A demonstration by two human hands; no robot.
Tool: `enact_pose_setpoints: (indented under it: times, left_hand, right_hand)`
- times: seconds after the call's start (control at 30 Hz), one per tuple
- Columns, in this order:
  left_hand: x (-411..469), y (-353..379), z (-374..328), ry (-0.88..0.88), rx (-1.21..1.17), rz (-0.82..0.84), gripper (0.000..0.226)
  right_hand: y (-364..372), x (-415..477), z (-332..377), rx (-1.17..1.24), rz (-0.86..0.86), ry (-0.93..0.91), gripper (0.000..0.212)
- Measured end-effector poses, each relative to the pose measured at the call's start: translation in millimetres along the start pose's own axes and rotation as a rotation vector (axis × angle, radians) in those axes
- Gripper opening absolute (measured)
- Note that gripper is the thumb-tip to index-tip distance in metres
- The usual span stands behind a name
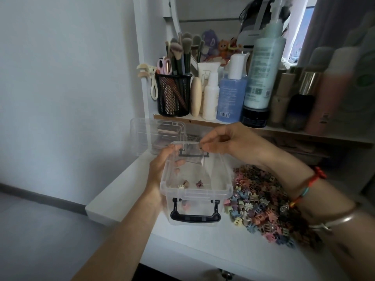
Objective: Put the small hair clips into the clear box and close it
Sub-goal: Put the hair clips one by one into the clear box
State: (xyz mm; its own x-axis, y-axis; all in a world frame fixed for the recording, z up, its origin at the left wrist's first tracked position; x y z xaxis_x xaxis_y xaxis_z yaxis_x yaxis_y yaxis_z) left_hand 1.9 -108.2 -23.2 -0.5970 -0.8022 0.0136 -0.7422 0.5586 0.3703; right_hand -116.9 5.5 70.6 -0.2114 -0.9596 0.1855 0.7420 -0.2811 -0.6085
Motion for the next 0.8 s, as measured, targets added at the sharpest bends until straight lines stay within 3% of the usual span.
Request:
enact_pose_setpoints:
  times: [0.1,0.2,0.33,0.47,0.53,0.6,0.67,0.73,0.8]
  left_hand:
    - [4.3,-2.5,1.7,-0.028,-0.043,-0.041,0.078]
    - [0.3,0.5,1.1,-0.018,-0.058,-0.05,0.08]
    - [3.3,-2.0,1.1,-0.012,-0.021,-0.047,0.044]
    - [6.4,-8.6,1.4,-0.019,-0.038,-0.04,0.072]
    - [7.9,-9.6,1.7,-0.031,-0.048,-0.046,0.061]
    - [10.2,-9.9,2.3,-0.033,-0.056,-0.017,0.05]
    - [10.9,-9.5,0.7,-0.034,-0.099,0.041,0.042]
    - [13.7,-10.4,2.9,-0.035,-0.107,0.068,0.035]
    - [10.0,-7.1,2.4,-0.015,-0.06,0.043,0.044]
  right_hand:
    - [-4.9,3.4,-10.9,-0.023,-0.087,0.027,0.021]
    - [-11.5,1.7,-32.8,-0.225,-0.181,0.089,0.014]
    - [-1.8,-3.0,-61.9,-0.536,-0.004,0.194,0.02]
    - [11.1,-0.1,-72.2,-0.701,0.061,0.189,0.016]
    - [8.3,2.5,-66.5,-0.632,-0.07,0.151,0.014]
    - [-1.4,1.8,-49.8,-0.282,-0.238,0.081,0.014]
    - [-12.2,0.2,-30.5,0.093,-0.233,0.01,0.016]
    - [-19.7,1.3,-27.2,0.15,-0.205,-0.004,0.016]
    - [-21.5,2.3,-36.9,-0.028,-0.265,0.037,0.021]
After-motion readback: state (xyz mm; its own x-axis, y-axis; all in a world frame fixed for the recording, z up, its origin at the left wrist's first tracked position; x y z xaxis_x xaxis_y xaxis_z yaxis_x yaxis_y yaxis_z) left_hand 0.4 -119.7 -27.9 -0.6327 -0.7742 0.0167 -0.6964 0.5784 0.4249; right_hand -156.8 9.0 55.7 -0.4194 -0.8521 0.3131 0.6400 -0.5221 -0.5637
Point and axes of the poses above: each hand's wrist, its own x-axis towards the middle knuckle, its own y-axis out of the palm, z = x × y, the point moved 1 cm from there along x, towards the middle knuckle, and after that the axes turned 1 degree about -y, right-handed, at the moved point
